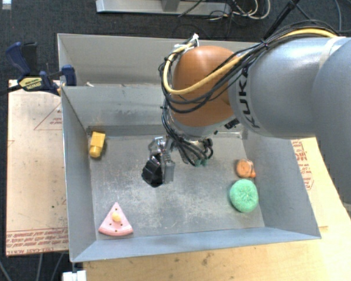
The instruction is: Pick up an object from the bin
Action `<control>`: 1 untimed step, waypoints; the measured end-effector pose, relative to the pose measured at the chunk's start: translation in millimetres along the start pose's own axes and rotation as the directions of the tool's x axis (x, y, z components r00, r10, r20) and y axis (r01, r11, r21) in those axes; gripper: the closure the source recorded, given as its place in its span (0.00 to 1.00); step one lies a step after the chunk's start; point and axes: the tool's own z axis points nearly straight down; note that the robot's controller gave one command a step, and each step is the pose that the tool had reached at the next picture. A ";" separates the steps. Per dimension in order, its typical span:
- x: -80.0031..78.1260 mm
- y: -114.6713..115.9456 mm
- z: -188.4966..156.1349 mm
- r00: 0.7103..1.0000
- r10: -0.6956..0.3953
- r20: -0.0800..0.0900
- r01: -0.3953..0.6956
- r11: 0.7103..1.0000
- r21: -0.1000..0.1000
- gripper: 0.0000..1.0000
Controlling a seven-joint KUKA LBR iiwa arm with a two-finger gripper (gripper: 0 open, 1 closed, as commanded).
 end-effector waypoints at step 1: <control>0.0 0.0 0.0 1.000 0.000 0.000 0.000 1.000 0.000 1.00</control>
Offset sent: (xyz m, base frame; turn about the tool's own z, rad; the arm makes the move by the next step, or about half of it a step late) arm 0.0000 0.0000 0.0000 0.0000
